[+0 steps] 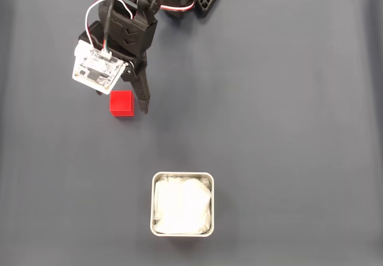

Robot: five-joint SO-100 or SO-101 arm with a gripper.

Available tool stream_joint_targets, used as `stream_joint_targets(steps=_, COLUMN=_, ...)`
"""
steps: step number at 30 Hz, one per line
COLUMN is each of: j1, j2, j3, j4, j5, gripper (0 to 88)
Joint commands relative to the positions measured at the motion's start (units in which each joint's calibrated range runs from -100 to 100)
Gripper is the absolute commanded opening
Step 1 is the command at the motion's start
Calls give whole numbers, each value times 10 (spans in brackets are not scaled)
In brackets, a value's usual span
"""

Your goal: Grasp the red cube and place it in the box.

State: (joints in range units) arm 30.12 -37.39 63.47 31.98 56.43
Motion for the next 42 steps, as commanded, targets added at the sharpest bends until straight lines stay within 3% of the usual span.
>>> stream_joint_targets(steps=1, j1=8, j2=2, j3=3, j4=-20, j5=6, gripper=341)
stream_joint_targets(steps=42, j1=-2, j2=97, j3=43, j4=-117, j5=7, gripper=351)
